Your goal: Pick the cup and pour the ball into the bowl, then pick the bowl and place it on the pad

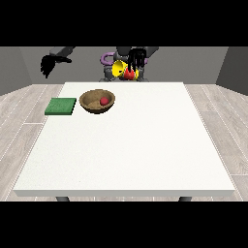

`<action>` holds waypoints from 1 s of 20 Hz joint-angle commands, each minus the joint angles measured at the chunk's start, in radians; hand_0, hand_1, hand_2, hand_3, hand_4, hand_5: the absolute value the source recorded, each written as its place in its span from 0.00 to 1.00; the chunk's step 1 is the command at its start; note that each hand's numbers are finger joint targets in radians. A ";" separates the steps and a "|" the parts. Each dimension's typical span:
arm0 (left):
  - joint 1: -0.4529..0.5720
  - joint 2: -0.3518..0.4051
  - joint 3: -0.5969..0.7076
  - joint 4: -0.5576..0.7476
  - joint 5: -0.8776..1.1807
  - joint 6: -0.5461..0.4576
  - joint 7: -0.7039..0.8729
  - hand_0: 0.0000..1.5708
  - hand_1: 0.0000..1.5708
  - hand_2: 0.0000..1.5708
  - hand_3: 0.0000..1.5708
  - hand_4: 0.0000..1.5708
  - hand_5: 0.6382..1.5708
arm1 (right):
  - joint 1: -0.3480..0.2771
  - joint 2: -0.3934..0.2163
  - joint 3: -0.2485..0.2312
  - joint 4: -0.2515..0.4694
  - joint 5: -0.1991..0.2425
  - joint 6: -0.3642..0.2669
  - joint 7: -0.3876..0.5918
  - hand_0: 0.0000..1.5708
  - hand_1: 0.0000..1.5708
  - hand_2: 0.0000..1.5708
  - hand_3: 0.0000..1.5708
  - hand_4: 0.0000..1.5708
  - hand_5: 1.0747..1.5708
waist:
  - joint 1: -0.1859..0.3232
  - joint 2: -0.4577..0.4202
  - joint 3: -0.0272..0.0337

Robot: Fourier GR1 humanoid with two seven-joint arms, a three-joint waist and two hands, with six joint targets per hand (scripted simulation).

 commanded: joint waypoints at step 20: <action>0.476 -0.002 0.322 -0.406 1.153 -0.155 -0.622 0.00 0.00 0.00 0.00 0.00 0.99 | -0.173 0.225 0.061 0.067 0.076 -0.311 -0.069 0.00 0.00 0.00 0.00 0.20 1.00 | 0.118 0.193 0.0099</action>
